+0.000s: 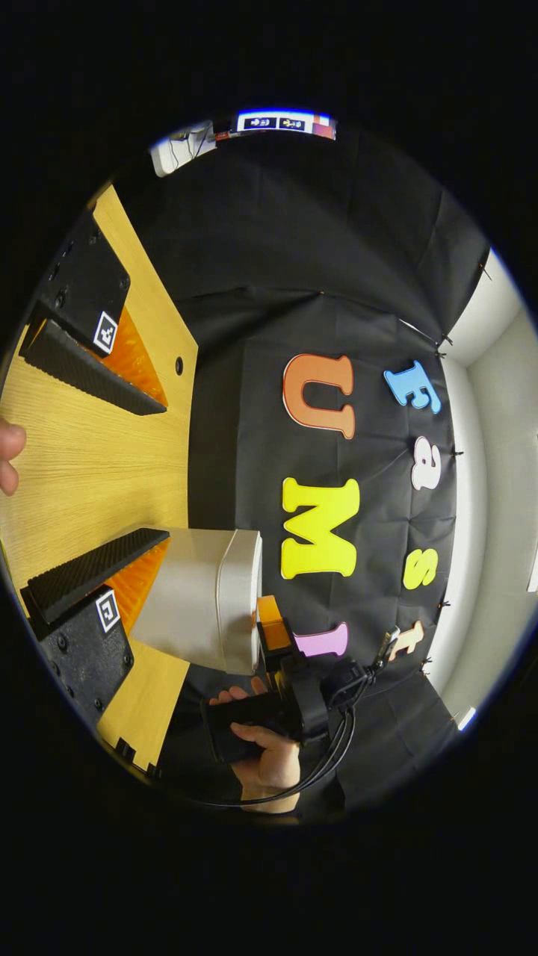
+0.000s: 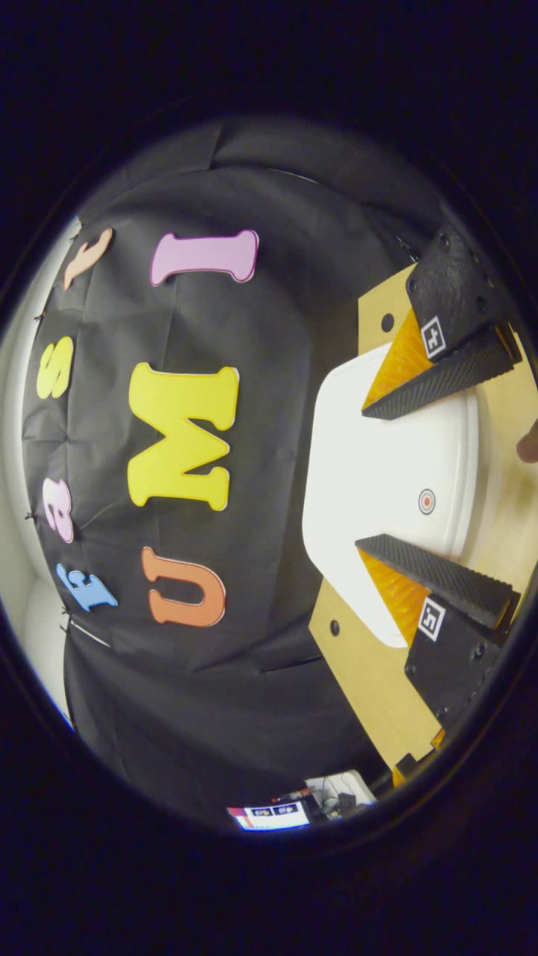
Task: Press the lid of the desktop garbage bin to open it, pick up the crumpled paper on the desktop and throw it into the bin, then pick up the pop can on the desktop and drop it into the bin, and finally close the garbage bin lid.
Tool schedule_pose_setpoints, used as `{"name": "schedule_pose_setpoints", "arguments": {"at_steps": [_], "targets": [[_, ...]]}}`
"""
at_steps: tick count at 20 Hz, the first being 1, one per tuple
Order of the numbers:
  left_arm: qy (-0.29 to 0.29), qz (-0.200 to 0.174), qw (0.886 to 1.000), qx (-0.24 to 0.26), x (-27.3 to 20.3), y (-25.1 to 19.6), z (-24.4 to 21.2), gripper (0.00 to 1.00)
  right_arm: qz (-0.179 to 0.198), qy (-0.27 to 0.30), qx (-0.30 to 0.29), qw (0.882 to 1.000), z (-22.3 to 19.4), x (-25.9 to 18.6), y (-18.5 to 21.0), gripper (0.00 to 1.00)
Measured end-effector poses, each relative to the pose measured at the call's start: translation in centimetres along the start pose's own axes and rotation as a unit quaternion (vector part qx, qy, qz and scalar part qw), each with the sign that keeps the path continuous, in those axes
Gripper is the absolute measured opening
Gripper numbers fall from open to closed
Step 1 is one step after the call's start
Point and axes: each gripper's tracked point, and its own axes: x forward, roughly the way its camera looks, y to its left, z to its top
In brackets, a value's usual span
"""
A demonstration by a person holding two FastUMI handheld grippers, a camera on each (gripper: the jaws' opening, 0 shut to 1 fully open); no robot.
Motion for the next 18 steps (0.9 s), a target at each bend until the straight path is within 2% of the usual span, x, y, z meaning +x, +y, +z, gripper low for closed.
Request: {"name": "schedule_pose_setpoints", "arguments": {"at_steps": [6, 10, 12, 14, 16, 18], "targets": [[-0.010, 0.012, 1.000, 0.002, -0.4, 0.4, 0.7, 0.98, -0.006, -0.010, 0.029, 1.000, 1.0, -0.8, 0.5, 0.98], [-0.016, 0.009, 1.000, 0.008, -0.6, 0.0, 1.2, 0.98, -0.005, -0.031, 0.023, 0.999, 1.9, -0.8, 0.0, 0.96], [-0.023, 0.006, 1.000, 0.009, -0.7, -0.3, 1.5, 0.98, -0.002, -0.039, 0.039, 0.998, 2.0, -0.9, 0.1, 0.98], [-0.023, 0.001, 1.000, 0.004, -0.7, -0.7, 1.5, 0.98, 0.004, -0.048, 0.054, 0.997, 2.4, -1.5, 0.1, 0.96], [-0.023, 0.001, 1.000, 0.007, -0.7, -0.9, 1.6, 0.98, -0.008, -0.074, 0.039, 0.996, 3.3, -2.4, -0.8, 0.98], [-0.029, 0.001, 1.000, 0.010, -1.0, -1.1, 1.9, 0.98, -0.021, -0.105, 0.028, 0.994, 4.3, -3.8, -1.7, 0.96]]}}
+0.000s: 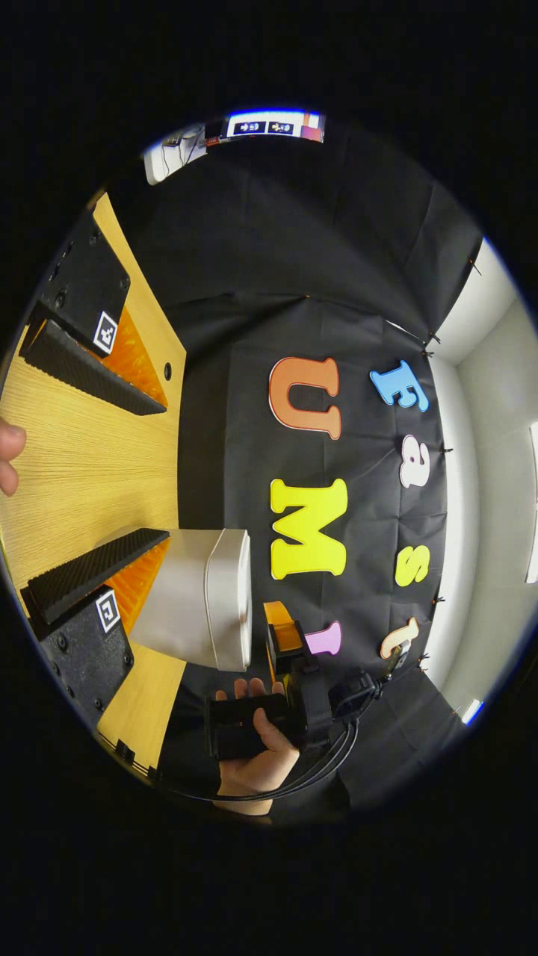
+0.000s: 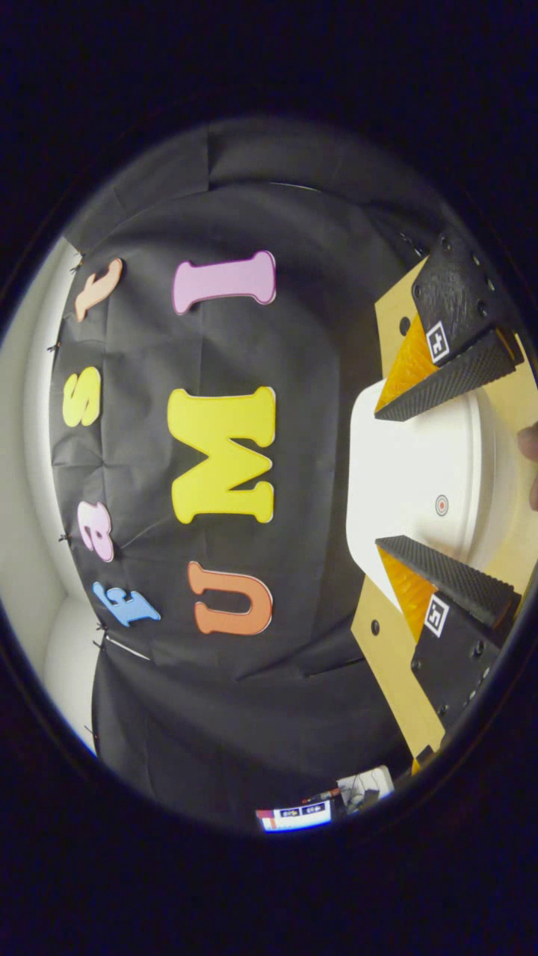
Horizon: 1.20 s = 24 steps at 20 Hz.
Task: Press the lid of the desktop garbage bin to open it, pick up the crumpled paper on the desktop and throw it into the bin, then pick up the pop can on the desktop and drop it into the bin, and finally close the garbage bin lid.
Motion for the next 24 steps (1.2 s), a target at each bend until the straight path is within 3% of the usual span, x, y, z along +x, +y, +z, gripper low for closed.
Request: {"name": "schedule_pose_setpoints", "arguments": {"at_steps": [9, 13, 20, 24], "targets": [[-0.010, -0.009, 1.000, -0.008, -0.2, -2.0, 0.6, 0.98, -0.016, -0.088, -0.023, 0.996, -0.8, -8.6, -2.7, 0.96], [-0.011, -0.027, 1.000, -0.005, -0.5, -3.8, 0.7, 0.98, -0.023, -0.096, -0.011, 0.995, -3.8, -11.8, -3.4, 0.96], [-0.024, -0.027, 0.999, -0.001, -0.8, -4.2, 1.3, 0.98, -0.060, -0.122, -0.017, 0.991, -7.2, -17.4, -5.5, 0.94], [-0.024, -0.029, 0.999, -0.003, -0.7, -4.4, 1.2, 0.98, -0.062, -0.113, -0.025, 0.991, -9.0, -19.0, -5.4, 0.95]]}}
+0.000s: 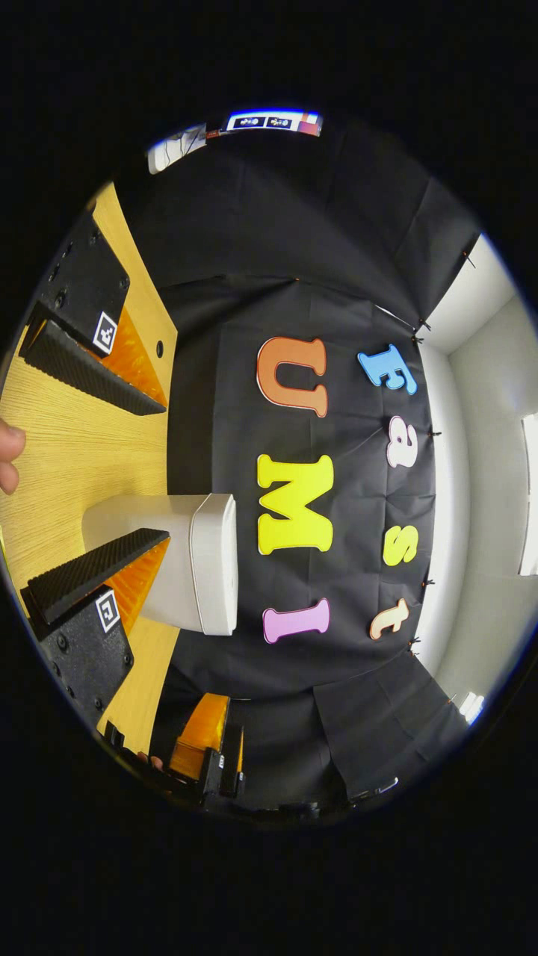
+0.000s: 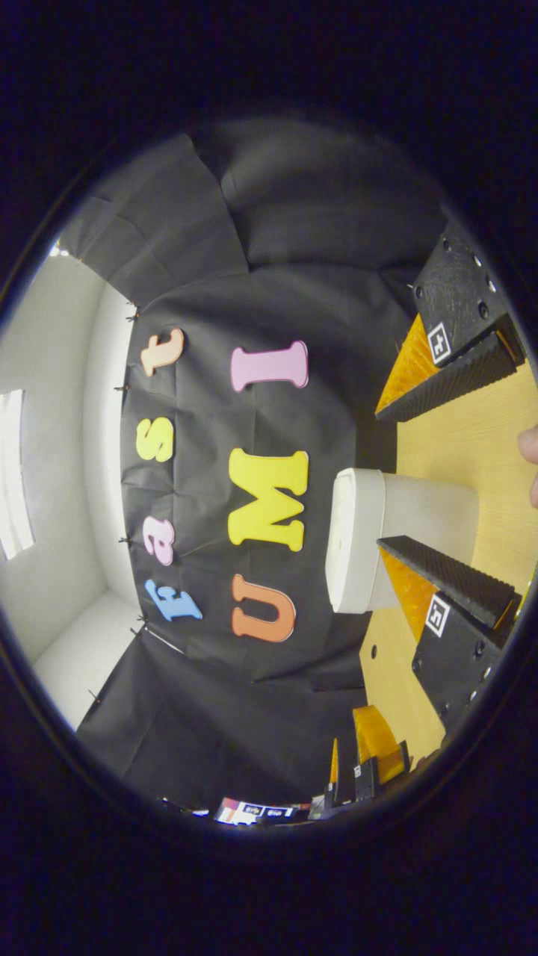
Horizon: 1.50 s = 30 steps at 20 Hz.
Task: Press the lid of the desktop garbage bin to open it, pick up the crumpled paper on the desktop and throw it into the bin, then pick up the pop can on the desktop and drop it into the bin, and finally close the garbage bin lid.
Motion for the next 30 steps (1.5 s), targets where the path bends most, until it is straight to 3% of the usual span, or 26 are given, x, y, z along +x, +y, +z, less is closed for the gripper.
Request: {"name": "schedule_pose_setpoints", "arguments": {"at_steps": [9, 15, 30], "targets": [[-0.005, -0.003, 1.000, 0.003, 0.1, -0.3, -0.2, 0.98, -0.008, -0.002, 0.001, 1.000, -0.7, -0.9, -0.6, 0.98], [-0.006, 0.010, 1.000, -0.005, 0.4, 1.0, -0.2, 0.98, 0.013, -0.005, 0.000, 1.000, -0.8, -0.8, 1.6, 0.95], [-0.011, 0.007, 1.000, -0.002, 0.2, 1.1, 0.2, 0.98, 0.007, -0.030, 0.000, 1.000, 0.7, -1.3, 2.2, 0.95]]}}
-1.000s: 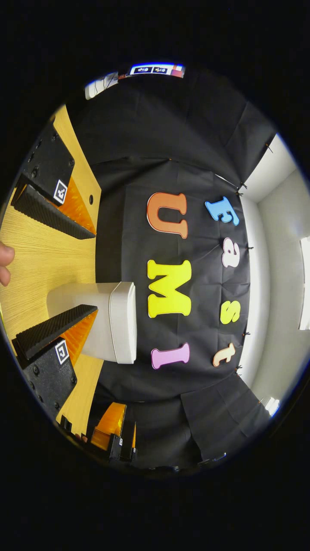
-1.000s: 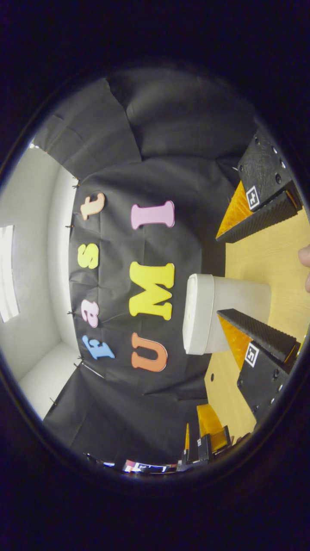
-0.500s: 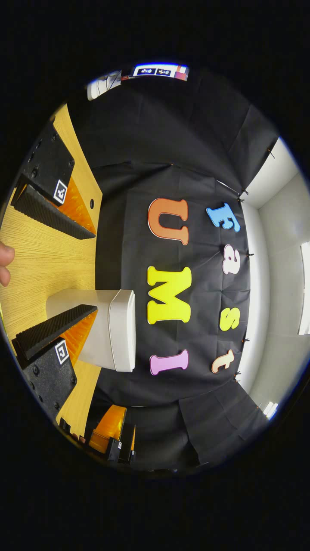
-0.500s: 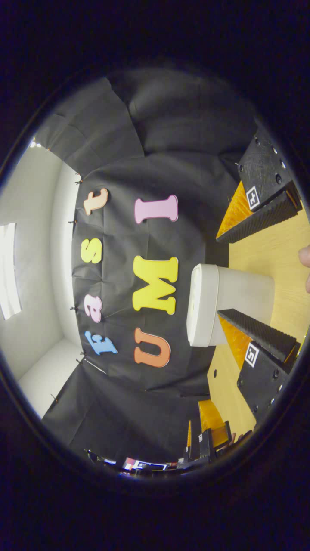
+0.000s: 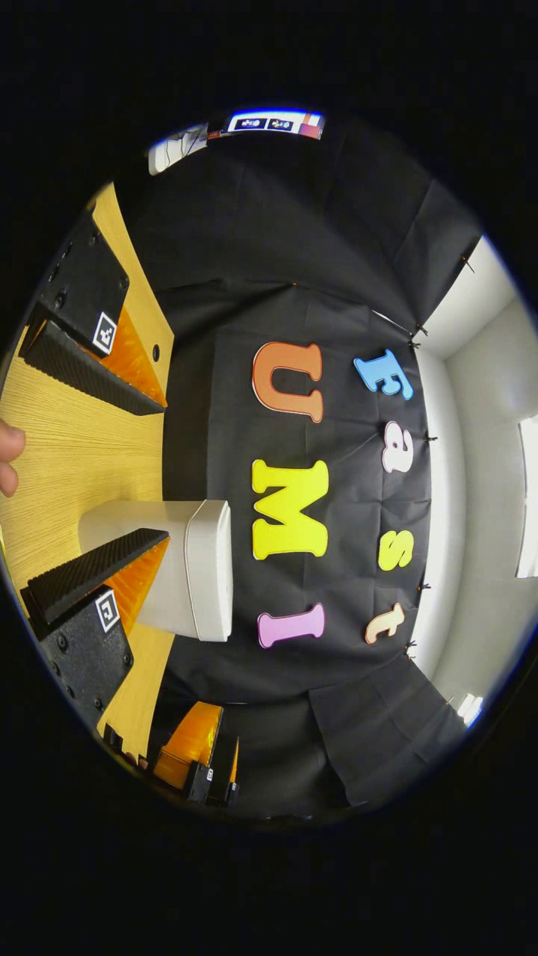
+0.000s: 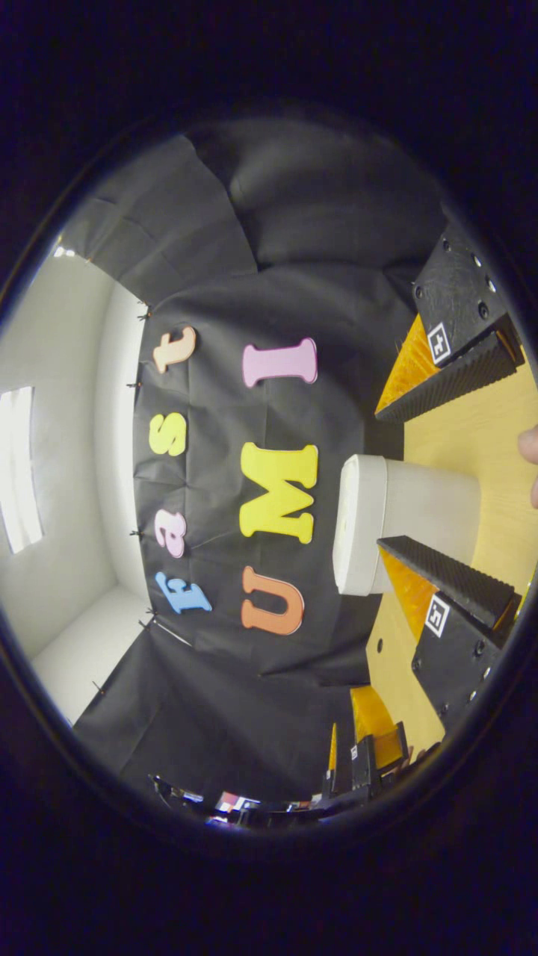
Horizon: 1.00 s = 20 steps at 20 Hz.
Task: Press the lid of the desktop garbage bin to open it, pick up the crumpled paper on the desktop and throw it into the bin, then pick up the pop can on the desktop and drop it into the bin, and finally close the garbage bin lid.
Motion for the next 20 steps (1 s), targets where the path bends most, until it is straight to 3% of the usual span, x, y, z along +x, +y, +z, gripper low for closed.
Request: {"name": "schedule_pose_setpoints", "arguments": {"at_steps": [20], "targets": [[-0.010, 0.001, 1.000, 0.002, -0.4, -0.1, 0.8, 0.98, -0.027, -0.012, 0.012, 0.999, 0.9, -1.2, -0.8, 0.95]]}}
